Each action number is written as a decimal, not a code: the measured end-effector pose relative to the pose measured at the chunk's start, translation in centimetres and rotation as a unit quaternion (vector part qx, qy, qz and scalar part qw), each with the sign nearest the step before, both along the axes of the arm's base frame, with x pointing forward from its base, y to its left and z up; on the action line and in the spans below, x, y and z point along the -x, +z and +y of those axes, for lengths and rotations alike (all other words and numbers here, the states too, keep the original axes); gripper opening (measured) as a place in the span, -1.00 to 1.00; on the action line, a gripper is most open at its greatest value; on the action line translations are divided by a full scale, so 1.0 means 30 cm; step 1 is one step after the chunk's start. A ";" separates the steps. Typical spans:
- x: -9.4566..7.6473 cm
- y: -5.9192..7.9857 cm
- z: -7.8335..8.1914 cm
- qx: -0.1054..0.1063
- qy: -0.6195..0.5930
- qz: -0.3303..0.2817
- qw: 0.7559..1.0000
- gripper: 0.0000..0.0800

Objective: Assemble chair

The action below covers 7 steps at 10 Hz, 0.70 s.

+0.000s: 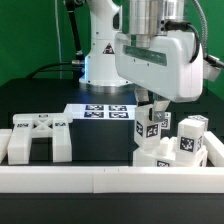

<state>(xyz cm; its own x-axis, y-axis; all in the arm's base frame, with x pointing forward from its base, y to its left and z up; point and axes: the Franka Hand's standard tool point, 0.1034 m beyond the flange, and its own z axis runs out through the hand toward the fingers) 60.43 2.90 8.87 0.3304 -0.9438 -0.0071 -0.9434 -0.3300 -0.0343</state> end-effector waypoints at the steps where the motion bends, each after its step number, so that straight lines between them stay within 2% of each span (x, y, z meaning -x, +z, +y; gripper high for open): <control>1: -0.001 0.001 -0.006 0.000 0.036 -0.001 0.999 -0.03; 2: -0.002 0.002 -0.010 -0.001 0.052 -0.002 0.999 0.43; 3: -0.002 0.002 -0.009 -0.001 0.072 -0.003 0.997 0.59; 5: -0.002 0.002 -0.009 0.002 0.142 -0.004 0.990 0.62; 7: -0.002 0.001 -0.008 0.005 0.242 -0.006 0.970 0.62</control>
Offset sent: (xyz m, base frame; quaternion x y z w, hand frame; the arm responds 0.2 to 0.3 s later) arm -0.0019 0.0023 0.0054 0.0024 -0.0152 -0.1114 0.9937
